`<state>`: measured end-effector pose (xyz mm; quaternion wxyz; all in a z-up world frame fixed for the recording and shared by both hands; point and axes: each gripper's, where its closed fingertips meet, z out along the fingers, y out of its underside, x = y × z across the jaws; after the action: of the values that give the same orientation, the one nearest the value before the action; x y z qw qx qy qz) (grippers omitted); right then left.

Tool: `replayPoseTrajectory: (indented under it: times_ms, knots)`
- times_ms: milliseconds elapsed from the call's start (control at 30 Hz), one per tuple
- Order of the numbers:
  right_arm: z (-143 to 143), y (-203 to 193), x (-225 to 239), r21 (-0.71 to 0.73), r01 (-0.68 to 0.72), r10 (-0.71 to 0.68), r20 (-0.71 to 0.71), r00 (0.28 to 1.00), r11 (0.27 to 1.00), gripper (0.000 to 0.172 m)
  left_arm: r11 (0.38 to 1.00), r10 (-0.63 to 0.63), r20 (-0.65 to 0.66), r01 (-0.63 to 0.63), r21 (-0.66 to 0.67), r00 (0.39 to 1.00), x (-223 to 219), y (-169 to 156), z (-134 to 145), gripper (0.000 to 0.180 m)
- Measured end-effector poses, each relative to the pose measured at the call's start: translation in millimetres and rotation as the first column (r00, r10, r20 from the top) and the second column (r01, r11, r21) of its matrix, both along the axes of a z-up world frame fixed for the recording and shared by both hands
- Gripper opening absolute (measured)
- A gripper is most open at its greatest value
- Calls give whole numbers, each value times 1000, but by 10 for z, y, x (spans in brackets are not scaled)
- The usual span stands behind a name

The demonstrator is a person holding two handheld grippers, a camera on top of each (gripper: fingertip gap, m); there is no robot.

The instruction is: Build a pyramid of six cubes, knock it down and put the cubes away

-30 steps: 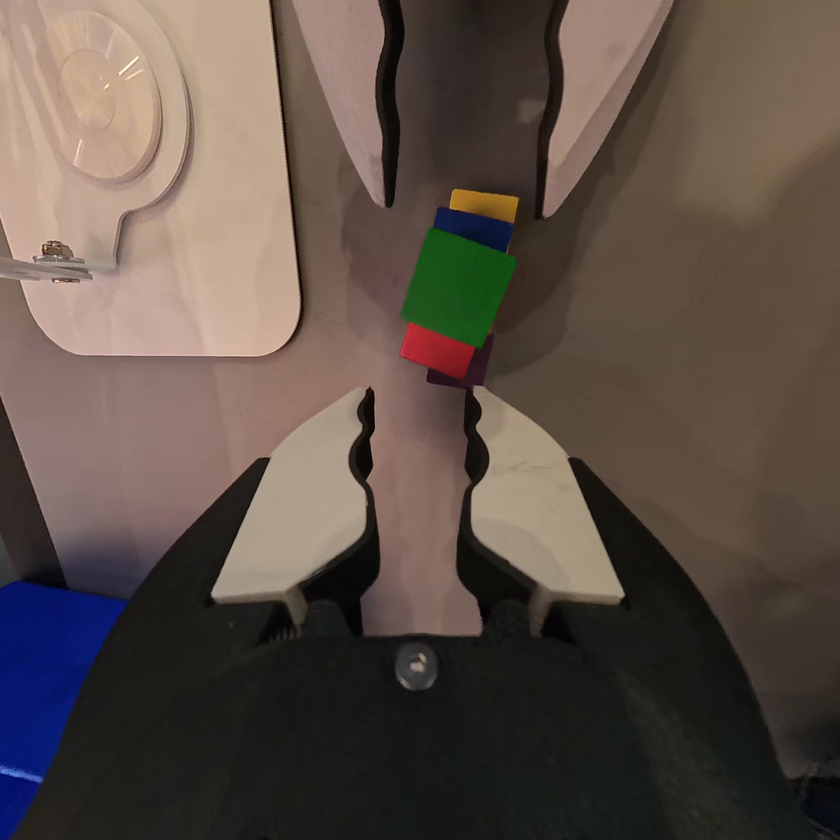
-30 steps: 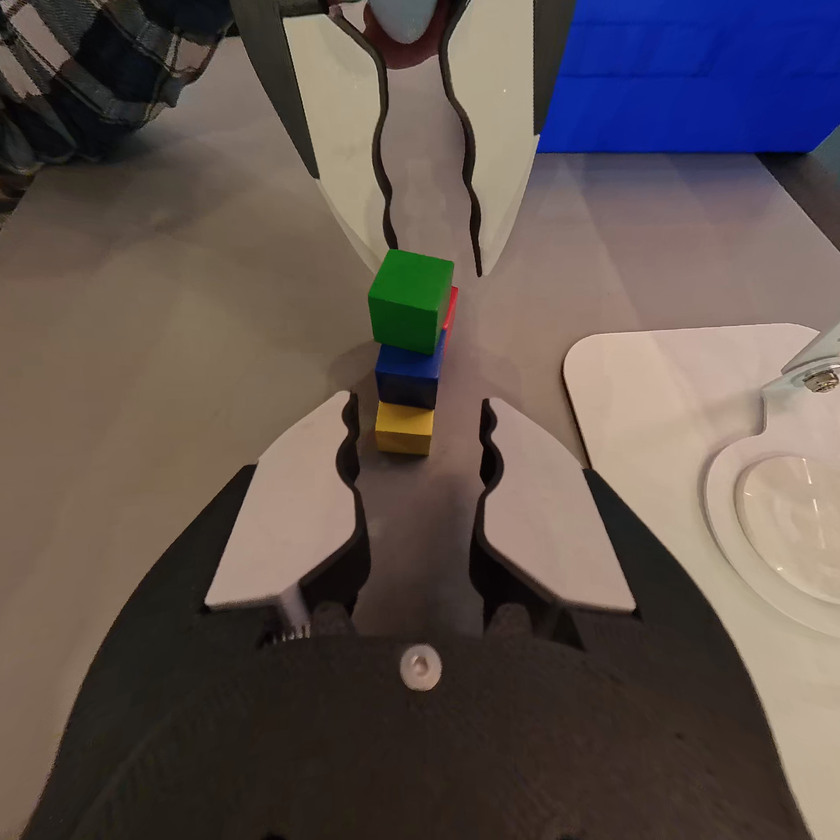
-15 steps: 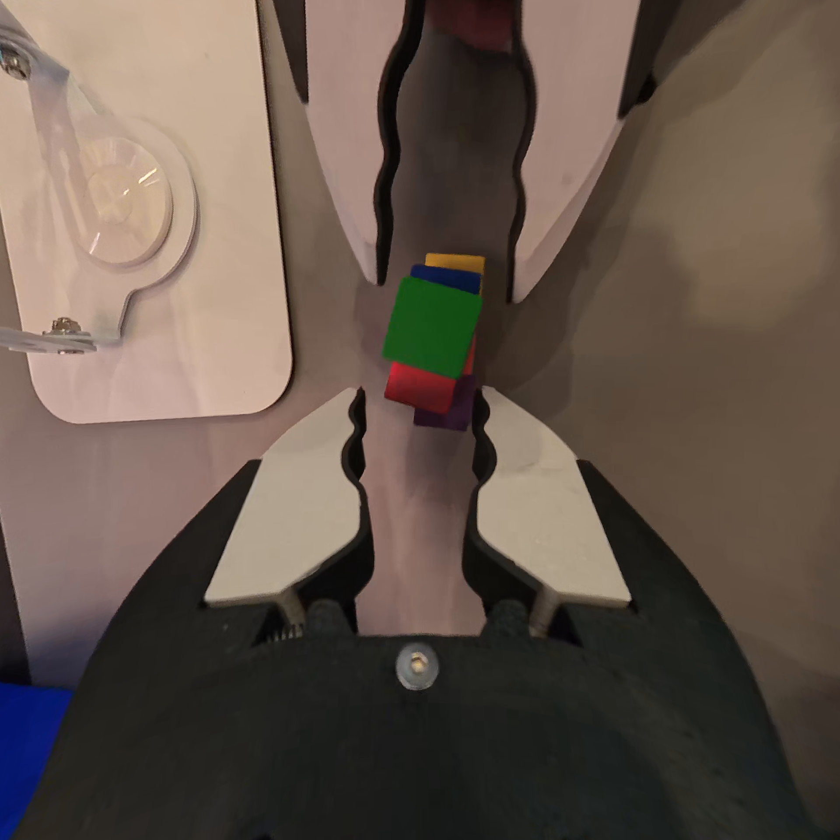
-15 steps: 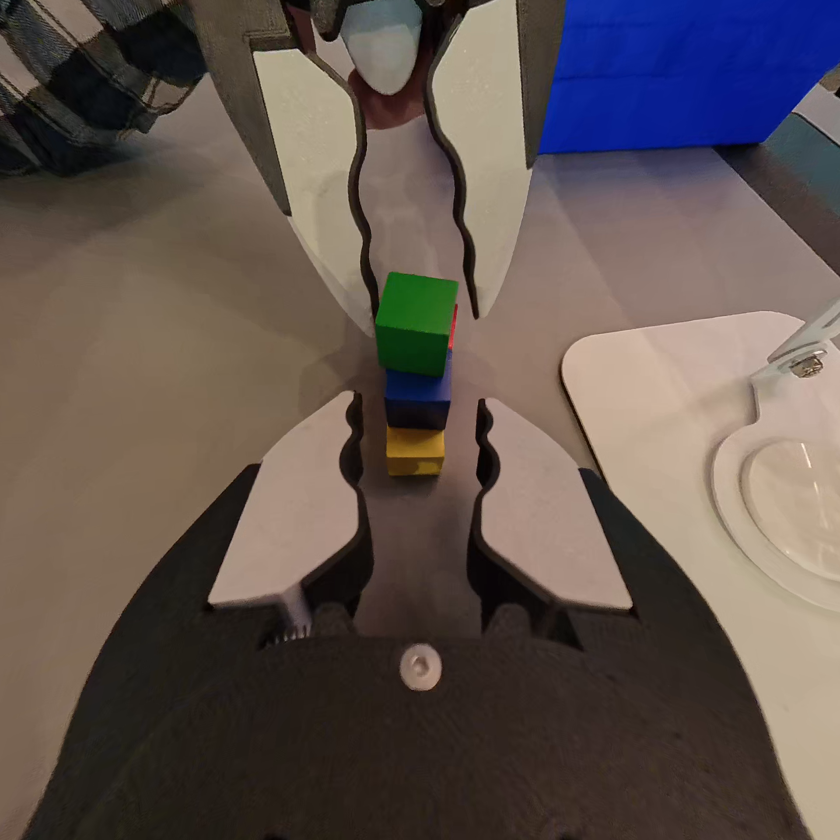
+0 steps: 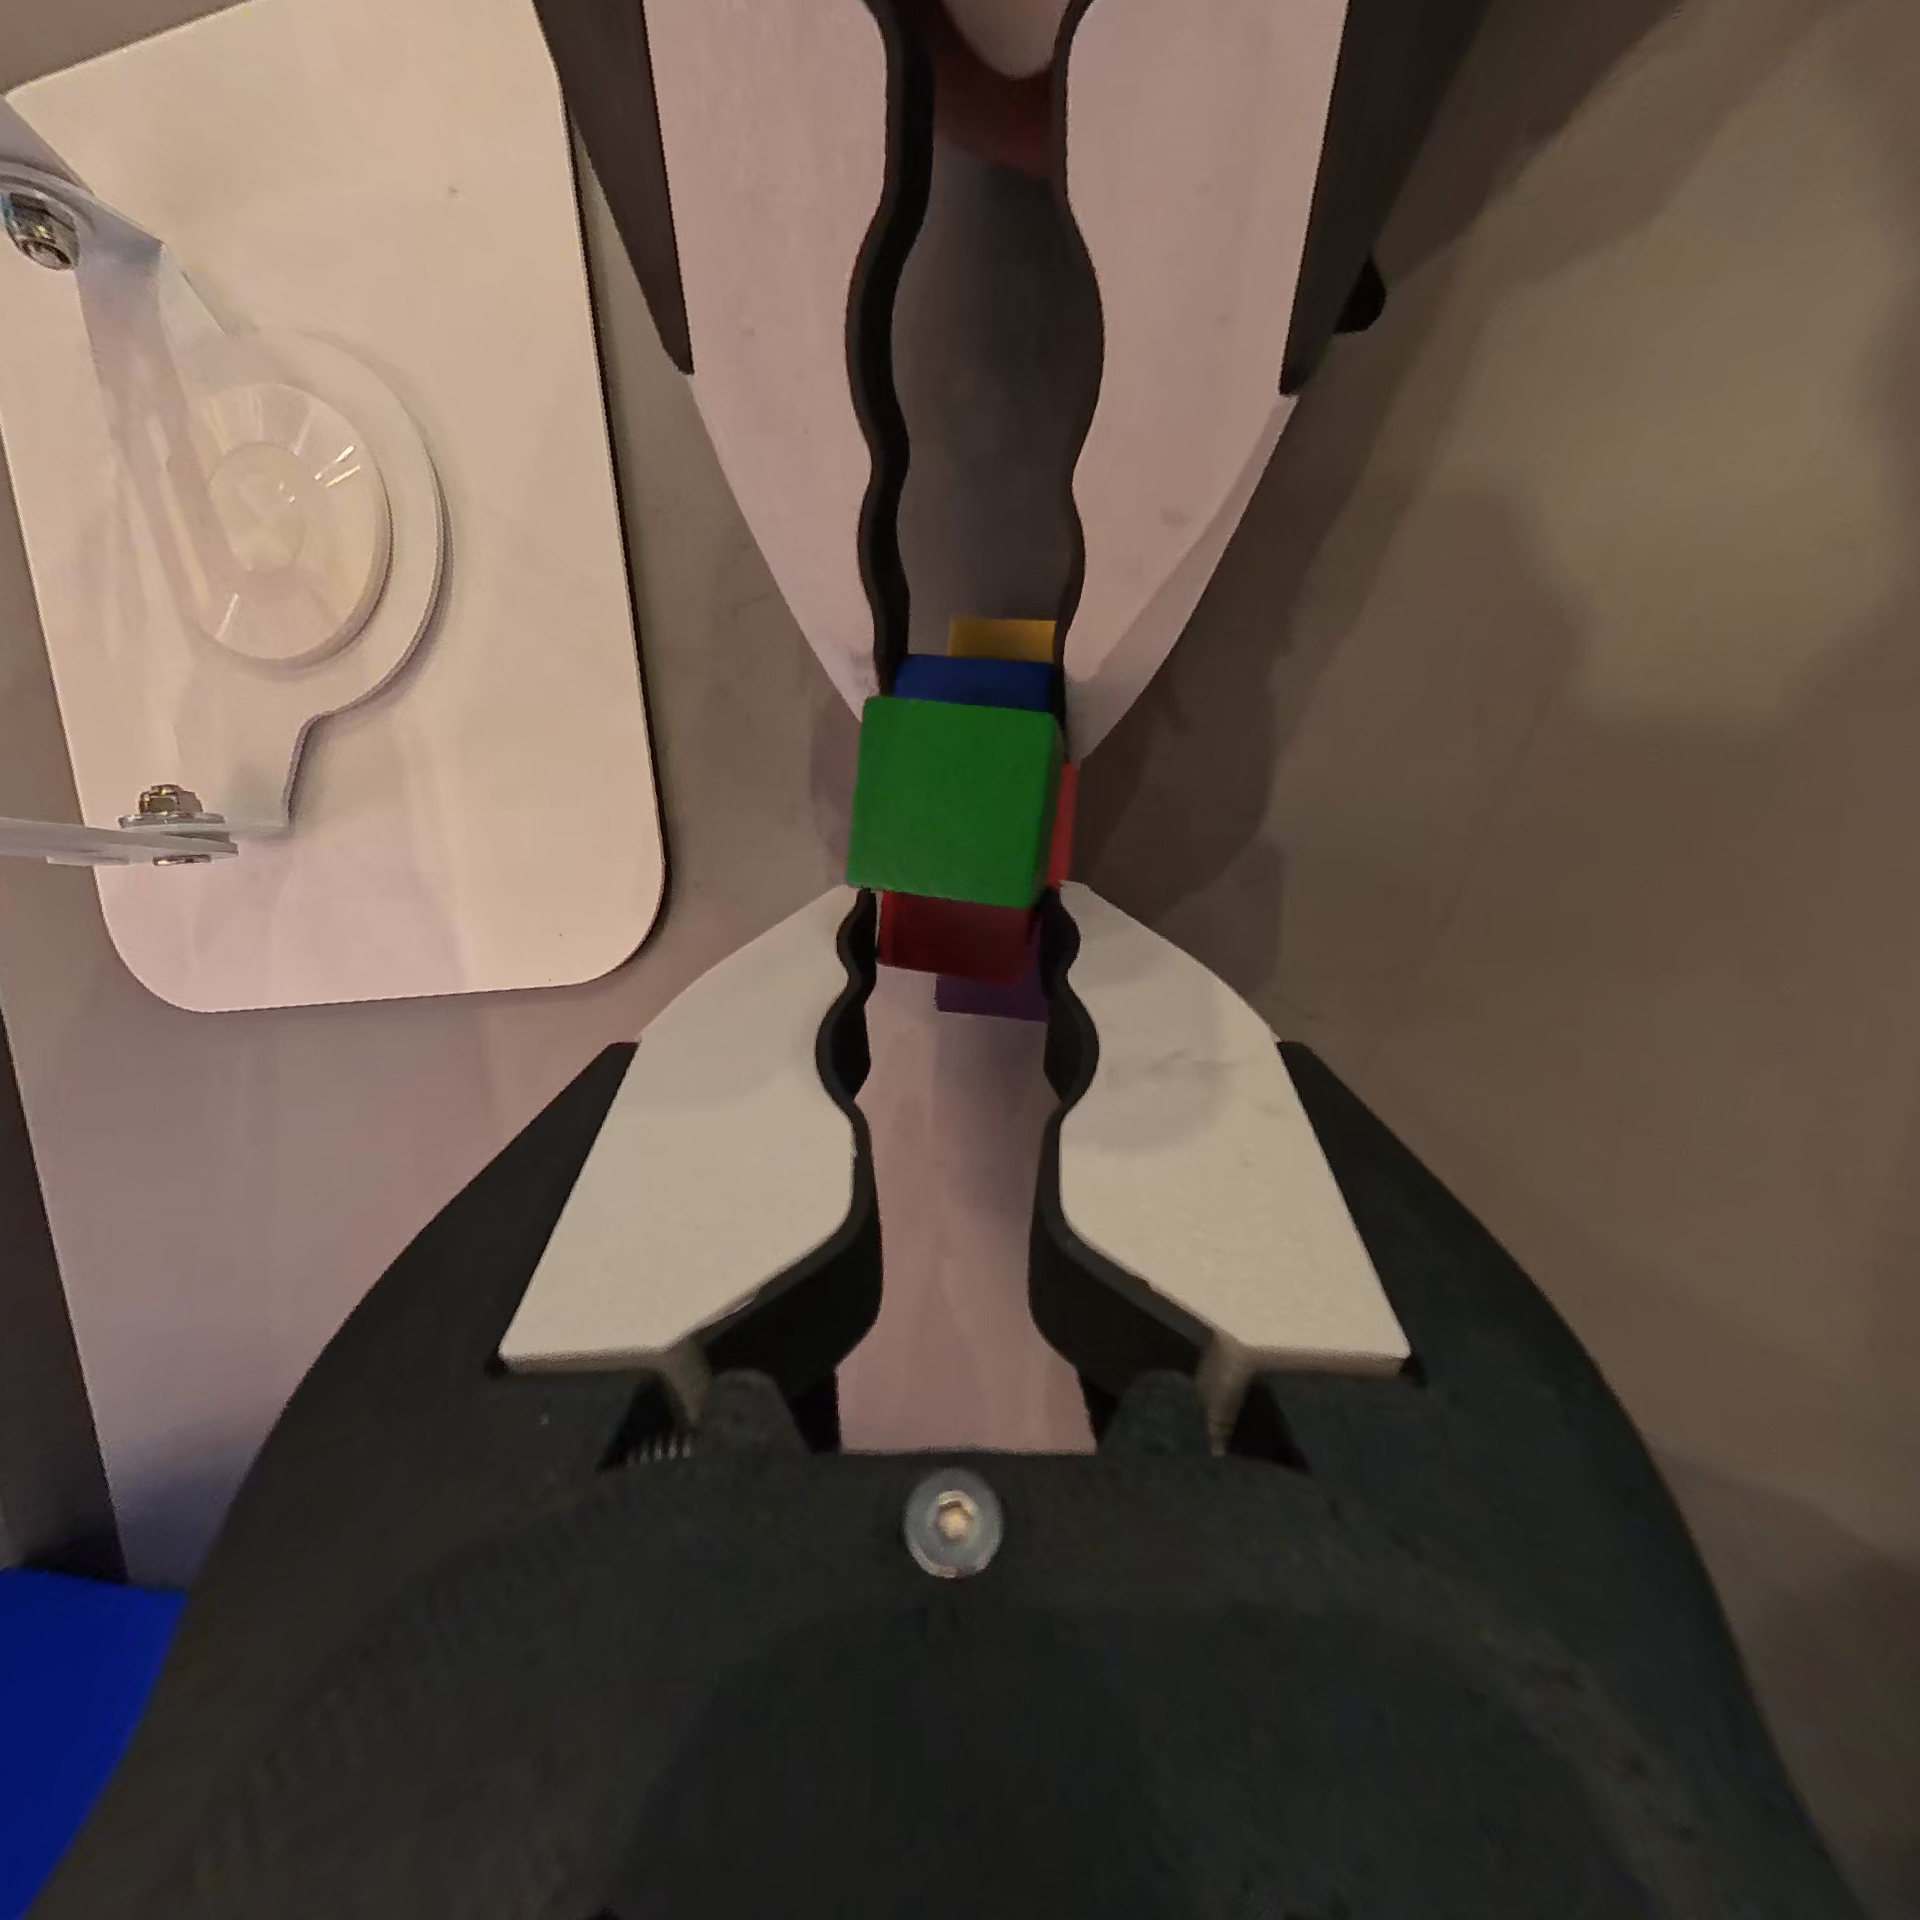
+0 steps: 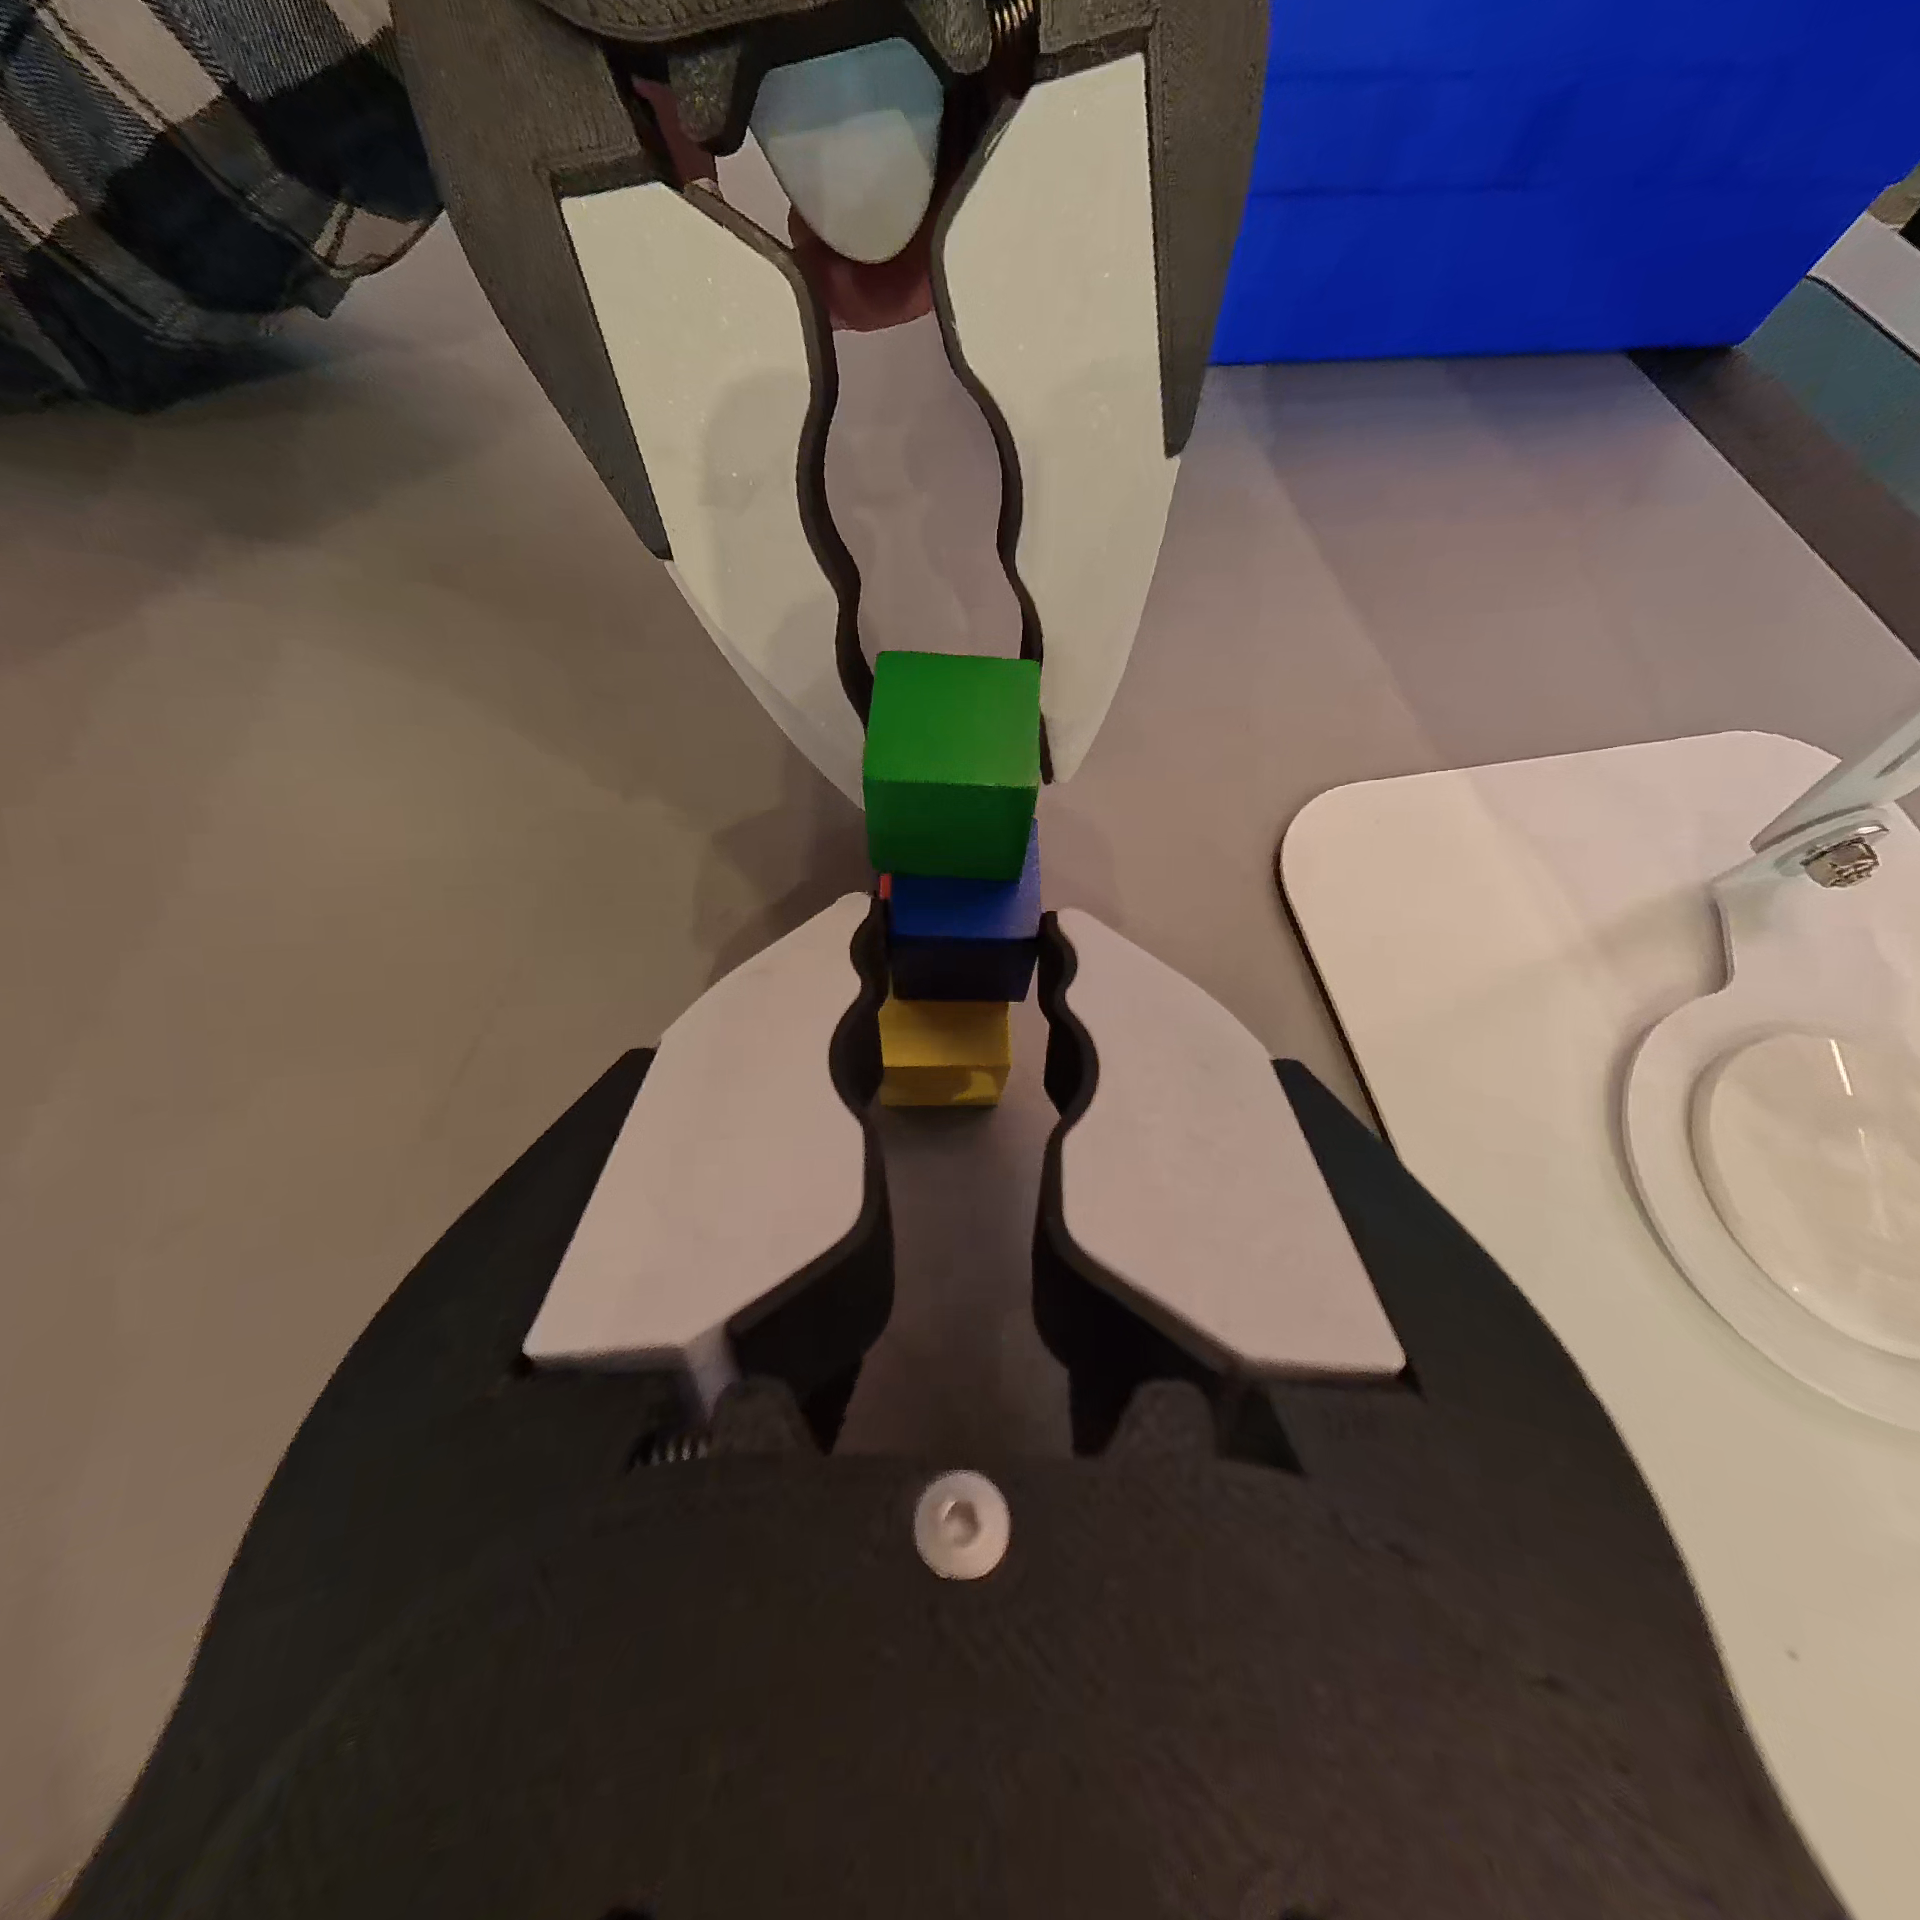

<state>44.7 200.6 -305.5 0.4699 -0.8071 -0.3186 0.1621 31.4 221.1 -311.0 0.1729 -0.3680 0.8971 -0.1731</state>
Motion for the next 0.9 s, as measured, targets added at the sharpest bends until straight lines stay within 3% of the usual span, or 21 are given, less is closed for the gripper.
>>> replayPoseTrajectory:
  times_ms: [900]
  knots:
    - [-8, -26, -14, 0, -24, 24, 2, 1000, 1000, 27, 1000, -2, -8, 3, 27, 1000, 4, -49, -11, 29]
